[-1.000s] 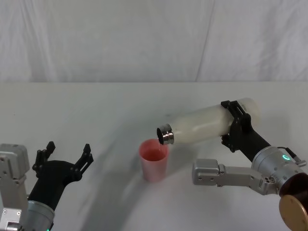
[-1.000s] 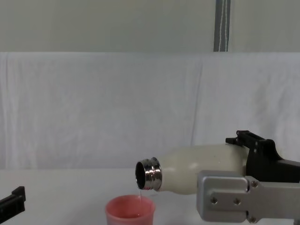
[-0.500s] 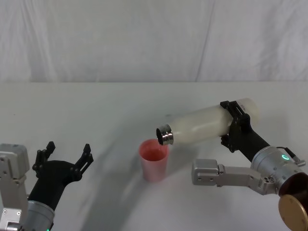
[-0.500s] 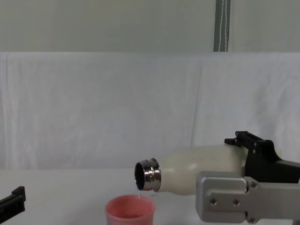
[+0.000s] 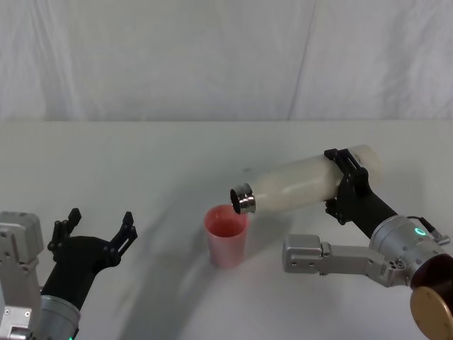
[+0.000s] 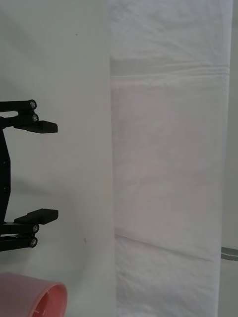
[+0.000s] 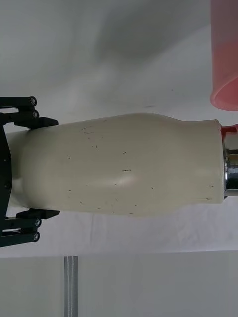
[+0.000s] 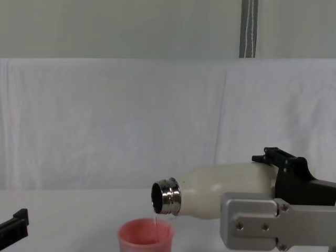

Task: Grasp the thermos with one hand and pour water into the cup lid.

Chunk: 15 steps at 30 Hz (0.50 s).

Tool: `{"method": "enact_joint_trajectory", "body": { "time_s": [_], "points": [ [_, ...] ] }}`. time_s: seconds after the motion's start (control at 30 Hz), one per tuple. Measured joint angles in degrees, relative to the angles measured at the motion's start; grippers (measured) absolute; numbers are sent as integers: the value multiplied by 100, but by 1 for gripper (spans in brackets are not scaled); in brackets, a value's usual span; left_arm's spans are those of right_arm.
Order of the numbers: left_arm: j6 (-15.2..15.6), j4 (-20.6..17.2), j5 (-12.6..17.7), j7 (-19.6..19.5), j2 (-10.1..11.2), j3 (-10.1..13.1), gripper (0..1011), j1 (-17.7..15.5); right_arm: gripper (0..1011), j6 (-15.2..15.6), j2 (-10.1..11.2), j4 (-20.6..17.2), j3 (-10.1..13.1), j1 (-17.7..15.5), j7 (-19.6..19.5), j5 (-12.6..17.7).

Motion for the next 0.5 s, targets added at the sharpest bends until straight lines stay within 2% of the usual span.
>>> {"method": "enact_joint_trajectory", "body": {
  "time_s": [0.5],
  "points": [
    [0, 0, 0, 0, 0, 0, 1001, 0, 948, 7, 2, -9, 3, -25, 3, -3]
  ]
}}
